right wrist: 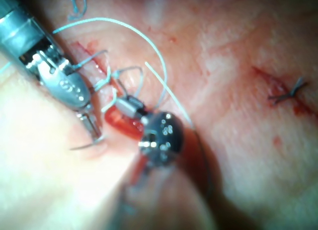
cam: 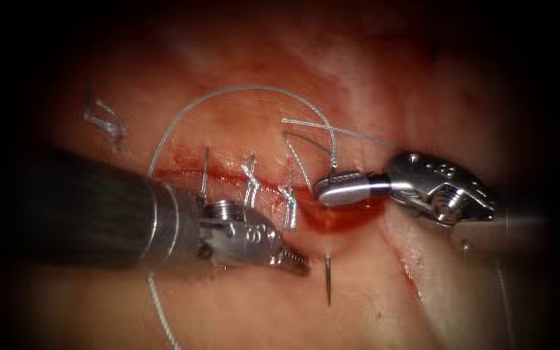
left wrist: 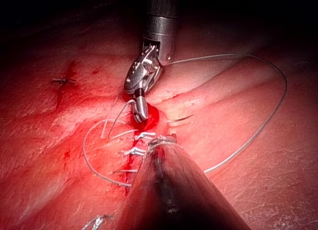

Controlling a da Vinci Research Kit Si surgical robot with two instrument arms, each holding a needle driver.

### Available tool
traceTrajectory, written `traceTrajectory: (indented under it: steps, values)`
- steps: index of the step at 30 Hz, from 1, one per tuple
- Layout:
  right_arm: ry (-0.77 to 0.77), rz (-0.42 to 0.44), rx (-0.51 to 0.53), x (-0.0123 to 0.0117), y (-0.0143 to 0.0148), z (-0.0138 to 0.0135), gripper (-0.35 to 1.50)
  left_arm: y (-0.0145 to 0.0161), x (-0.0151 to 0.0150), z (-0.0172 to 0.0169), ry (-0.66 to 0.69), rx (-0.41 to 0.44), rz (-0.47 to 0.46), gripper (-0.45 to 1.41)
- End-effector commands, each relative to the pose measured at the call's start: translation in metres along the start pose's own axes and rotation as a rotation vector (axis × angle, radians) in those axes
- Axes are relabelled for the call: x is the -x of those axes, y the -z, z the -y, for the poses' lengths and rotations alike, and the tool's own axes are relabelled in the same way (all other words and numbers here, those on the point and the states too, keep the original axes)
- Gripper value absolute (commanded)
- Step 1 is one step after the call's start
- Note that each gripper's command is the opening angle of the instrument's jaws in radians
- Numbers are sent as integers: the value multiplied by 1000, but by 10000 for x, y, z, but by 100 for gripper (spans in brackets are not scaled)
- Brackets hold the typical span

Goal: Wound Closure

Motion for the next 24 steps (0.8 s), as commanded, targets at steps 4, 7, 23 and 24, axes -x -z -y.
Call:
traceTrajectory:
  steps: [4,7,23,24]
  values:
    - [-56,16,7,20,-8,2,-35,-7,-1,1,-1,1,-1,-21]
    - [-61,-38,80,22,-8,-2,39,-7,-3,2,-6,3,-4,-21]
    - [128,-25,311,-5,69,-53,136,0,-12,0,-194,-19,-101,7]
    - [133,-22,318,-5,75,-52,136,0,-13,0,-210,-25,-114,12]
